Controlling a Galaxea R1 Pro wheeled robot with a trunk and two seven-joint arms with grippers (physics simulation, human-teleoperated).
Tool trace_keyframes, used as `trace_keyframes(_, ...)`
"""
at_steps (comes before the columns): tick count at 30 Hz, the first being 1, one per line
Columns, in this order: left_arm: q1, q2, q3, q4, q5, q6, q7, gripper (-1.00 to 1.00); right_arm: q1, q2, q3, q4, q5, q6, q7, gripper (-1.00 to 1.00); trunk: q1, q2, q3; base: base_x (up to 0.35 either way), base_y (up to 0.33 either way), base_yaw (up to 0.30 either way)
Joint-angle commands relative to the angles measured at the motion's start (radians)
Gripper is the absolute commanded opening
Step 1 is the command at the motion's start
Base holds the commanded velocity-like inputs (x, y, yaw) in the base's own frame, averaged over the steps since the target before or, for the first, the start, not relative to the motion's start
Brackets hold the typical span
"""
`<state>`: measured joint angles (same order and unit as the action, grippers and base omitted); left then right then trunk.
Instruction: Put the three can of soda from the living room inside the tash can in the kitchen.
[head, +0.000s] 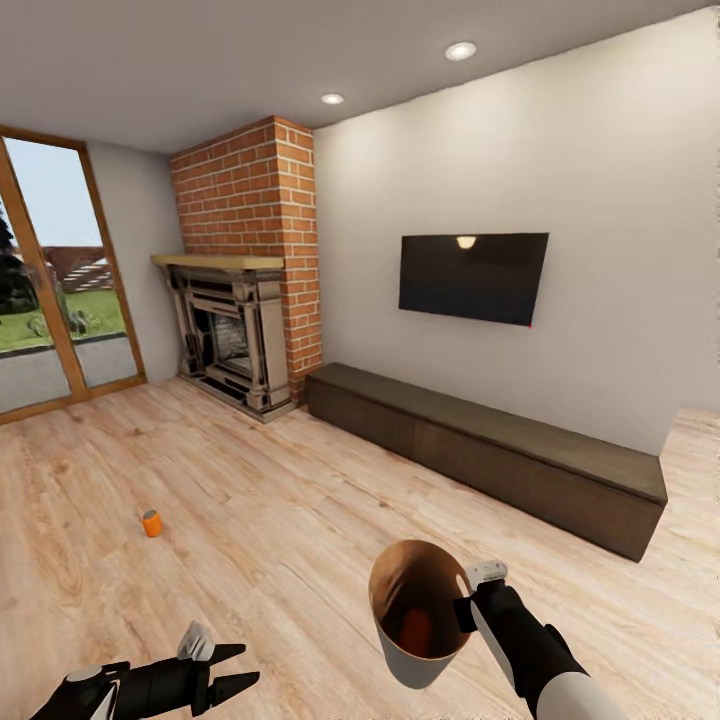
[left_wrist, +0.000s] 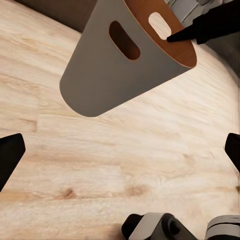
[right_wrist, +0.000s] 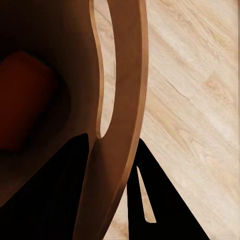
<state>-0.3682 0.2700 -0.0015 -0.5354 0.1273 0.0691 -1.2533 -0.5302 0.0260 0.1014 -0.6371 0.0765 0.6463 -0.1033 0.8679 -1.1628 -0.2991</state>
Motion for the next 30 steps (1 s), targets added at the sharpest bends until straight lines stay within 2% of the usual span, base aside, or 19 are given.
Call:
trace_keyframes(1, 0.000, 0.000, 0.000, 0.000, 0.000, 0.000, 0.000, 1.00, -0.001, 0.000, 0.000, -0.001, -0.003, -0.001, 0.001, -1.00, 0.000, 0.000, -0.001, 0.000, 0.000, -0.136)
trace_keyframes(30, 0.000, 0.000, 0.000, 0.000, 0.000, 0.000, 0.000, 1.00, -0.001, 0.000, 0.000, -0.001, -0.003, -0.001, 0.001, -1.00, 0.000, 0.000, -0.046, 0.000, 0.000, -0.112)
